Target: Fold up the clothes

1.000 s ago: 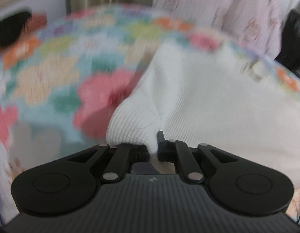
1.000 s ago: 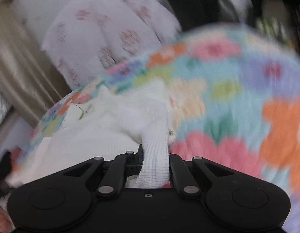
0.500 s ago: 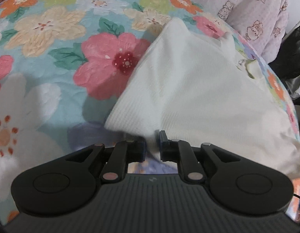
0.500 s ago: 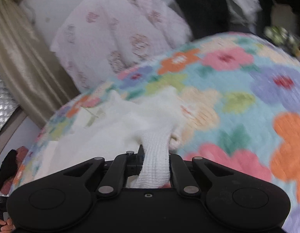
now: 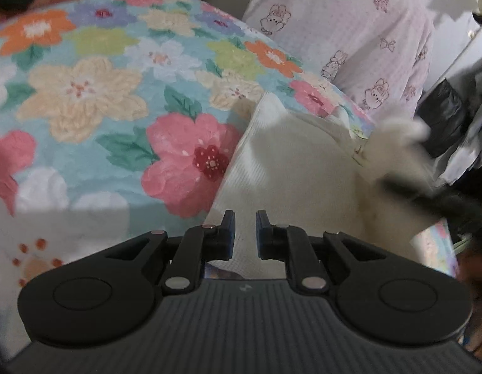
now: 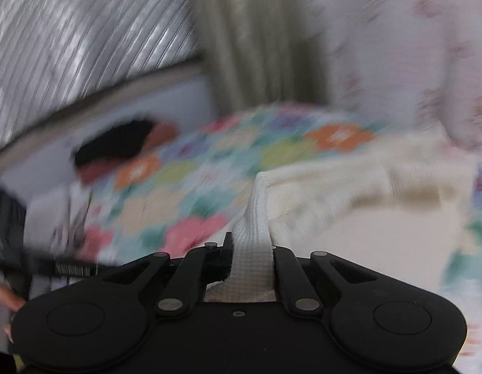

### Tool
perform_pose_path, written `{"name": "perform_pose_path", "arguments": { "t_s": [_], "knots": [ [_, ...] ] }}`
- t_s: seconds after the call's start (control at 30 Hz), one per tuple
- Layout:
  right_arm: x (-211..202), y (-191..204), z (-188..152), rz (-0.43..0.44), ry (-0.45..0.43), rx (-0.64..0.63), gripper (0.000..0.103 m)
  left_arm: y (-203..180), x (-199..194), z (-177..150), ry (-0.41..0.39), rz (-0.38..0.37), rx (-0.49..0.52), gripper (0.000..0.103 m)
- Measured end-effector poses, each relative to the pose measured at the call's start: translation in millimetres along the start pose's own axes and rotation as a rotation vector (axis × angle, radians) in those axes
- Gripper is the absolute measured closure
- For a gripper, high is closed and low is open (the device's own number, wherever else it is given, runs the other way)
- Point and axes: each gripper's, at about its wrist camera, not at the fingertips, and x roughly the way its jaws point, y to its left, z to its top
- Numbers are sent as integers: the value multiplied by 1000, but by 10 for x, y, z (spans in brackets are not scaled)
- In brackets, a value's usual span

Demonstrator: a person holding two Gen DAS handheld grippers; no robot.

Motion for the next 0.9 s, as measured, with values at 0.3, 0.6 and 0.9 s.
{"name": "perform_pose_path", "arguments": {
  "t_s": [0.3,0.6,0.9],
  "knots": [
    [506,-73,-504,86,93,142,95,-41,308,16,45,-62,38,91],
    [367,236,36,136,-3,78,94,239,451,132,75,-71,-115,91],
    [694,424,-287,153,42,18,69,436,315,50,63,-4,-166,91]
  ]
}}
